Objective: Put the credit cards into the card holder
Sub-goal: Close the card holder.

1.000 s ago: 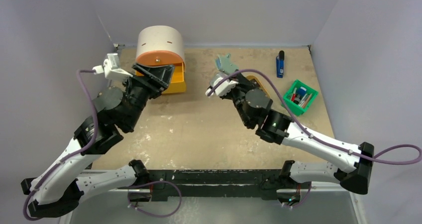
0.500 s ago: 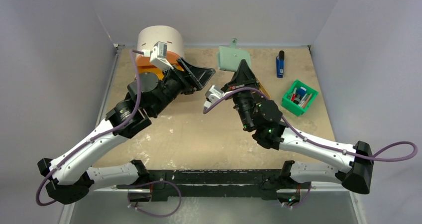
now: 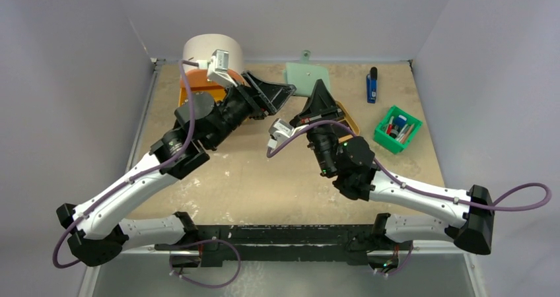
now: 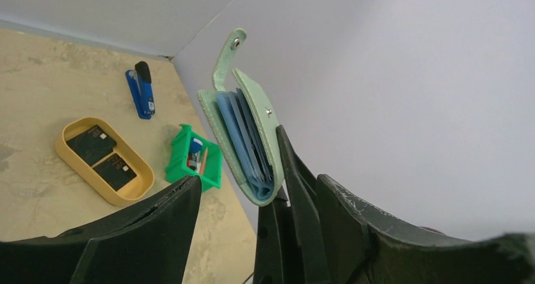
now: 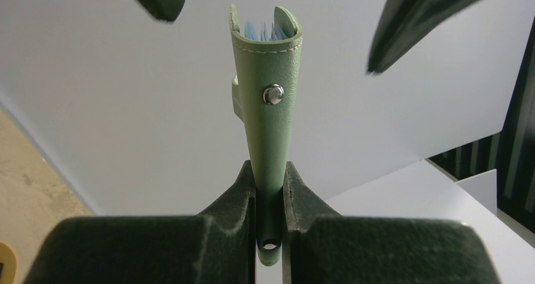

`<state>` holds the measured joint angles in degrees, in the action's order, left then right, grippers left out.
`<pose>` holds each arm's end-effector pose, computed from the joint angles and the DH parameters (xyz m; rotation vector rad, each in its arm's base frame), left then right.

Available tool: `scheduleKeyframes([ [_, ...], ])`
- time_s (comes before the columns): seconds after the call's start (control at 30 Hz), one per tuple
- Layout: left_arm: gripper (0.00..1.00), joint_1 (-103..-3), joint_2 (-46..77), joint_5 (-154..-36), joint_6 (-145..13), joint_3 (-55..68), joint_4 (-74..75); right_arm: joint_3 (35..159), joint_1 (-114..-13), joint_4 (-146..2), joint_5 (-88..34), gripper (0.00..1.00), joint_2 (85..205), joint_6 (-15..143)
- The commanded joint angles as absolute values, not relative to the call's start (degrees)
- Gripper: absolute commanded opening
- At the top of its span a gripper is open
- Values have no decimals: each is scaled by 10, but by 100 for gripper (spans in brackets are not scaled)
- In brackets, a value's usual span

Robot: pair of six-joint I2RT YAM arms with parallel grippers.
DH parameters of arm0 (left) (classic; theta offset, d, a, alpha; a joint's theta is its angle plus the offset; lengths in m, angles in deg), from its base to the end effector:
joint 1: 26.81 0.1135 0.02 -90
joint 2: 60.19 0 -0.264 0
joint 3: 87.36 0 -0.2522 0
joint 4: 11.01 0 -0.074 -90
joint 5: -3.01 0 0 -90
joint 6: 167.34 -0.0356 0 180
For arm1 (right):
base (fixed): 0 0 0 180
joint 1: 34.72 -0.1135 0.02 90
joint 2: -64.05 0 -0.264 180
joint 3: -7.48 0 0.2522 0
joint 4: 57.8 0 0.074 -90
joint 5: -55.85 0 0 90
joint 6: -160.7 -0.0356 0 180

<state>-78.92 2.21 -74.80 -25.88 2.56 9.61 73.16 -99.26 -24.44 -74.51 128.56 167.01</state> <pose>0.1466 -0.1761 0.4780 -0.1821 1.5824 -1.3014 0.1248 0.2084 0.4143 -0.8287 0.8152 -0.8328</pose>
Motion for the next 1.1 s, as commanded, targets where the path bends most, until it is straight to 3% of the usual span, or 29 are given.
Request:
scheduleKeyframes([
  [0.0, 67, -787, 35, -763, -255, 7, 72, 749, -1000, -201, -738, 0, 1278, 1681],
  [0.27, 67, -787, 61, -764, -242, -17, 83, 758, -1003, -205, -740, 0, 1278, 1683],
  [0.47, 55, -787, 71, -768, -229, -20, 72, 757, -1007, -202, -740, 0, 1283, 1683],
  [0.73, 34, -787, 76, -759, -223, -21, 71, 764, -1013, -206, -745, 0, 1287, 1683],
  [0.8, 24, -787, 77, -759, -224, -21, 71, 765, -1014, -212, -747, 0, 1287, 1681],
  [0.87, 4, -787, 78, -760, -224, -20, 69, 765, -1018, -215, -750, 0, 1286, 1679],
  [0.93, 0, -787, 74, -749, -224, -17, 71, 766, -1024, -217, -758, 0, 1287, 1679],
  [0.97, 0, -787, 70, -743, -224, -13, 71, 767, -1026, -224, -764, 5, 1286, 1675],
  [1.07, 0, -787, 45, -704, -225, 11, 65, 773, -1035, -261, -785, 53, 1284, 1650],
])
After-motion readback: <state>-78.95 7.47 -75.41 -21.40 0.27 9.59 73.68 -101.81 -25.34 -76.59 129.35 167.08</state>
